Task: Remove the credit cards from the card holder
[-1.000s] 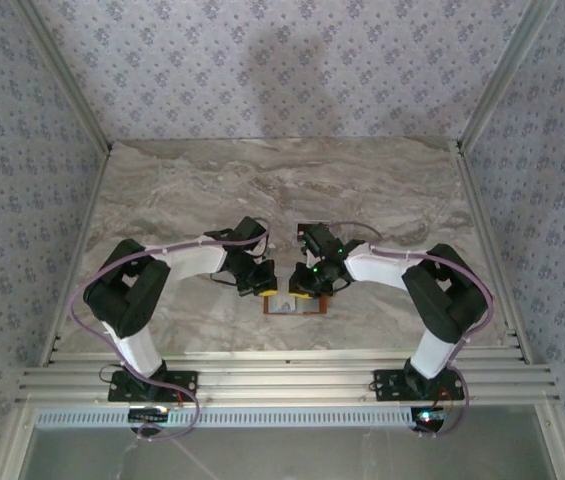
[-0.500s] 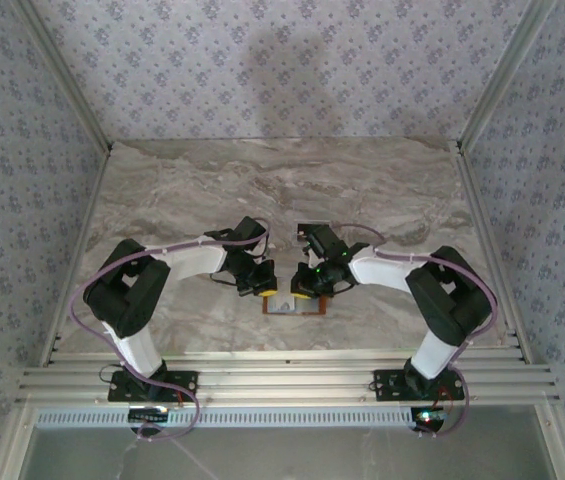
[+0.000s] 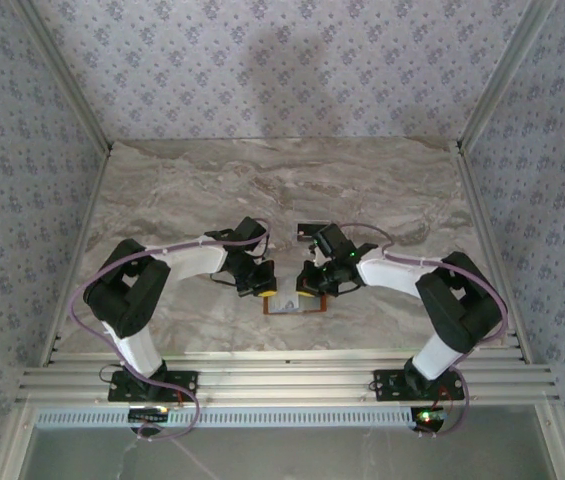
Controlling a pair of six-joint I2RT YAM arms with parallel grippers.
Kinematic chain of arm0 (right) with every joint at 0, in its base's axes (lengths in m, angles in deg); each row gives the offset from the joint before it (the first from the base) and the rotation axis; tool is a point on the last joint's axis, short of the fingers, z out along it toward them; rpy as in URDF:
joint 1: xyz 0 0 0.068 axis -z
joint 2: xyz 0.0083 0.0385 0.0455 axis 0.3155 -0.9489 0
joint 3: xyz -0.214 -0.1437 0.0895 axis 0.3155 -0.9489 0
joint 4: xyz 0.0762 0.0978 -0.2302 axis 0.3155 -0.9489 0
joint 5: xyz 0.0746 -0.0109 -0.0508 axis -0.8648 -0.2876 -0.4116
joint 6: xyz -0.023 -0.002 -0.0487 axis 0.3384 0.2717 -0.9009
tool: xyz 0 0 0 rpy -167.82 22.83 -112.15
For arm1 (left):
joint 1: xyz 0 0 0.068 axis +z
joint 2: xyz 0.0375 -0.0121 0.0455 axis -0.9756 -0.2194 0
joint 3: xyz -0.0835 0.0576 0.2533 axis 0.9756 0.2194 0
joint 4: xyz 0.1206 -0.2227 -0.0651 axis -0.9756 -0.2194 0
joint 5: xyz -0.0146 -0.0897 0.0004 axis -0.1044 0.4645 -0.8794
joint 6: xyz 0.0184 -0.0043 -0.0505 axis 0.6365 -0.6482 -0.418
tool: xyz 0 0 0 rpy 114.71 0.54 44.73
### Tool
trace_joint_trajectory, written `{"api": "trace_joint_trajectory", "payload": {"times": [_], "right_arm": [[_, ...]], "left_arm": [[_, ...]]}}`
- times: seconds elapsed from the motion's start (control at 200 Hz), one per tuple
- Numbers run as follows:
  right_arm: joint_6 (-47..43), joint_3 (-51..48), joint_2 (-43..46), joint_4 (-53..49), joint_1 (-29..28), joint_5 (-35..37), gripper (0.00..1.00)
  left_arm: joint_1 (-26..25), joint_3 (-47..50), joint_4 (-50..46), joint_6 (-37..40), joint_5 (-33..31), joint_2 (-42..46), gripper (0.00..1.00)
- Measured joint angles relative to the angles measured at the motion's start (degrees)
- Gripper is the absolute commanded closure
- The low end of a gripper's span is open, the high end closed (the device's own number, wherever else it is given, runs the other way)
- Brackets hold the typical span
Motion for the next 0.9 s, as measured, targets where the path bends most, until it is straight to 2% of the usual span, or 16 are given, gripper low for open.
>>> {"api": "trace_joint_trajectory", "payload": {"times": [0.585, 0.899], "right_arm": [[-0.2, -1.6, 0.1, 1.7, 0.8, -1.5, 0.98], [0.1, -1.6, -0.7, 3.1, 0.5, -2.5, 0.97]], "left_arm": [[-0.4, -0.3, -0.7, 0.1, -0.1, 0.3, 0.95], [-1.0, 0.1, 3.7, -2.5, 3.1, 0.3, 0.94]]}}
